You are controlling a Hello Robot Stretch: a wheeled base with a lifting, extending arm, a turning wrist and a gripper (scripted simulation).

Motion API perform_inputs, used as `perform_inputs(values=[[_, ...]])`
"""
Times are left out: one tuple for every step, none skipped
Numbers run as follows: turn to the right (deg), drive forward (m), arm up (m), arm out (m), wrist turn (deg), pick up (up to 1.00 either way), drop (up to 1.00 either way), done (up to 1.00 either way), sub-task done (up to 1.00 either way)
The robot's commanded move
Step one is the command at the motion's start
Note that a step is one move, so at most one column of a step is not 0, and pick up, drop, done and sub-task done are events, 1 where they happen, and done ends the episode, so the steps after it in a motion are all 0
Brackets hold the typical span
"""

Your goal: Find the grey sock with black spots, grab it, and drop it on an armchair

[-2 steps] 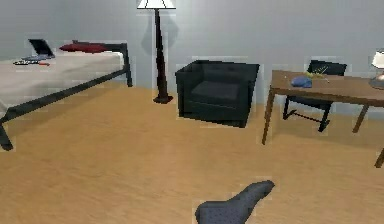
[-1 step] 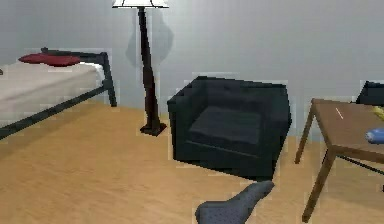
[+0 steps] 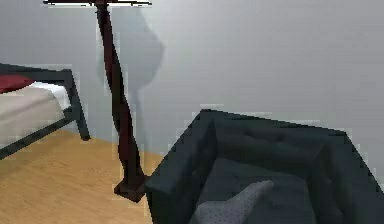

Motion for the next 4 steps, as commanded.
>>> perform_inputs(values=[[18.0, 0.00, 0.00, 0.00, 0.0, 0.00, 0.00, 0.00, 0.00], [0.0, 0.10, 0.00, 0.00, 0.0, 0.00, 0.00, 0.00, 0.00], [45.0, 0.00, 0.00, 0.00, 0.0, 0.00, 0.00, 0.00, 0.00], [45.0, 0.00, 0.00, 0.00, 0.0, 0.00, 0.00, 0.00, 0.00]])
